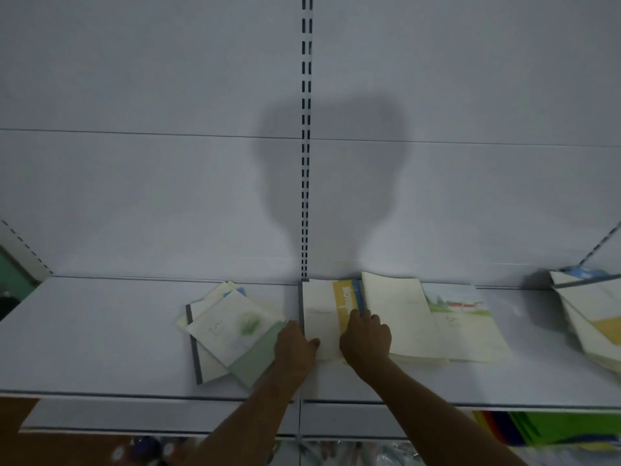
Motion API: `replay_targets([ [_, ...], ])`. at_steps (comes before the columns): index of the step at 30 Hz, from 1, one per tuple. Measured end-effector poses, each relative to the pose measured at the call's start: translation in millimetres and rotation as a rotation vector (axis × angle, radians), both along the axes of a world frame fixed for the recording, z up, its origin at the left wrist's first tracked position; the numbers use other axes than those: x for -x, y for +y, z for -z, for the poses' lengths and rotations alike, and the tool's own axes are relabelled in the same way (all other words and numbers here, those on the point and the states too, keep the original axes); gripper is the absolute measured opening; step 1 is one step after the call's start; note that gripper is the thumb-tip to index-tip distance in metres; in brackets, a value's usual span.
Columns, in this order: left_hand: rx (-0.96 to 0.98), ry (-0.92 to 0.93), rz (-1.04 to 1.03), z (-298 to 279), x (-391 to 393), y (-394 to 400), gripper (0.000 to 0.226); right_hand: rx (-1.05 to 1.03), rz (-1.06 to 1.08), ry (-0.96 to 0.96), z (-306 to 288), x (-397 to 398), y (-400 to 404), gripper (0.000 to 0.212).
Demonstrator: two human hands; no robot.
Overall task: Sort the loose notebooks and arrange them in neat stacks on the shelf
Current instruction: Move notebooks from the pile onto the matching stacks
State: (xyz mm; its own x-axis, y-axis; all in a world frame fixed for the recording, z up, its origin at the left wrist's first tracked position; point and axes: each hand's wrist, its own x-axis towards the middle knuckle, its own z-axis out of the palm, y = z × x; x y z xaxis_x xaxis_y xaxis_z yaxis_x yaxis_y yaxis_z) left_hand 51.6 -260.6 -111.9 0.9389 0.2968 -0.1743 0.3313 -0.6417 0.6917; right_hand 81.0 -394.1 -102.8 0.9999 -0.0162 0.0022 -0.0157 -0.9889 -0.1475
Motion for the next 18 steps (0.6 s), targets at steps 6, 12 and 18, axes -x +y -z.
replay_targets([
  [6,-0.056,-0.015,0.047,-2.4,4.8,-4.1,0.039,-0.03,-0.123,0.007,3.1,-0.5,9.2,0.032],
  [12,-0.138,-0.084,-0.078,-8.0,28.0,39.0,0.036,-0.314,-0.245,0.071,-4.8,-13.7,51.5,0.03],
  [18,-0.267,0.144,-0.189,-6.4,62.1,102.9,0.054,-0.265,-0.366,0.125,-7.6,-24.5,118.7,0.046],
])
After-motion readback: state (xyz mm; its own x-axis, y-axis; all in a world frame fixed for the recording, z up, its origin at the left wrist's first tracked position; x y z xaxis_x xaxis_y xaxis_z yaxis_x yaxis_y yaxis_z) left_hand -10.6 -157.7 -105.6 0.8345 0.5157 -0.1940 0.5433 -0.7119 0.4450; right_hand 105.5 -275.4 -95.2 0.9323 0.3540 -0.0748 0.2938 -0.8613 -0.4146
